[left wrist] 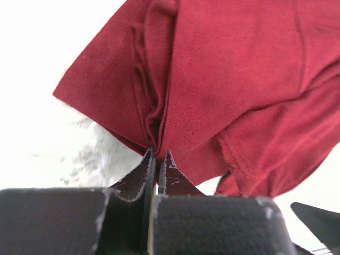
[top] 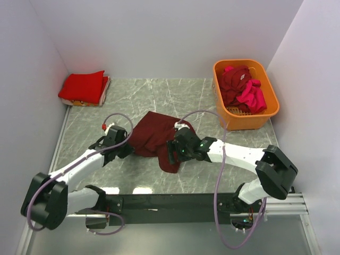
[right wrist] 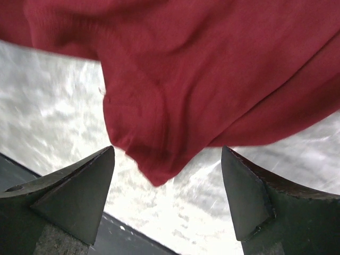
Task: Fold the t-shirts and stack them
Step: Flatten the tshirt out
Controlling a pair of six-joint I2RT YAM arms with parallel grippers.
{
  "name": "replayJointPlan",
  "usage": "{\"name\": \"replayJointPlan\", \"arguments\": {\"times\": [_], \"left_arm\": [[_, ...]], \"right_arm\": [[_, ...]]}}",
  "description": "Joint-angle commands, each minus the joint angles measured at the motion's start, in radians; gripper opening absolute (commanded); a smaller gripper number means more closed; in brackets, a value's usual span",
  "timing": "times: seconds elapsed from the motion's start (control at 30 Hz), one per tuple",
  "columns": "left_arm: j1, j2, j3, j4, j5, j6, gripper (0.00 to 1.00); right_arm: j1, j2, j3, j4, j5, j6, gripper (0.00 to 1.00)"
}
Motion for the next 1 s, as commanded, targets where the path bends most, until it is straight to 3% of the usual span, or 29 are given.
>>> {"name": "replayJointPlan", "arguments": {"times": [0.0,0.2,0.37,0.4,0.43,0.53,0.7,0.83,0.97], "left_arm": [[-0.002,-0.063,0.026,-0.101,-0.016,0.028,0.01],[-0.002,-0.106,0.043,-0.134,-0.031,0.034,0.01],[-0.002,-0.121,0.047,-0.147,-0.047,0.035,0.01],[-0.002,-0.123,0.049,-0.147,-0.054,0.032,0.01],[-0.002,-0.126,0.049,-0.144,-0.057,0.031,0.01],[-0.002,-0.143,0.067,-0.141,-0.08,0.026,0.01],[-0.002,-0.199,0.205,-0.166,-0.215,0.029,0.01],[-0.002,-0.249,0.334,-0.18,-0.324,0.034,0.01],[-0.002,-0.266,0.485,-0.198,-0.378,0.049,0.01]], "right_arm": [[0.069,0.019,0.055,-0.045,0.091,-0.041,0.87],[0.157,0.082,0.076,-0.098,0.169,-0.019,0.81],[0.159,0.15,0.097,-0.104,0.158,0.0,0.66],[0.159,0.156,0.1,-0.102,0.151,0.004,0.6],[0.16,0.159,0.102,-0.105,0.158,0.013,0.33],[0.154,0.15,0.125,-0.165,0.247,0.031,0.0],[0.009,0.021,0.253,-0.297,0.466,0.046,0.0],[-0.116,-0.167,0.306,-0.225,0.497,0.008,0.0],[-0.137,-0.332,0.394,-0.17,0.552,-0.107,0.0]]}}
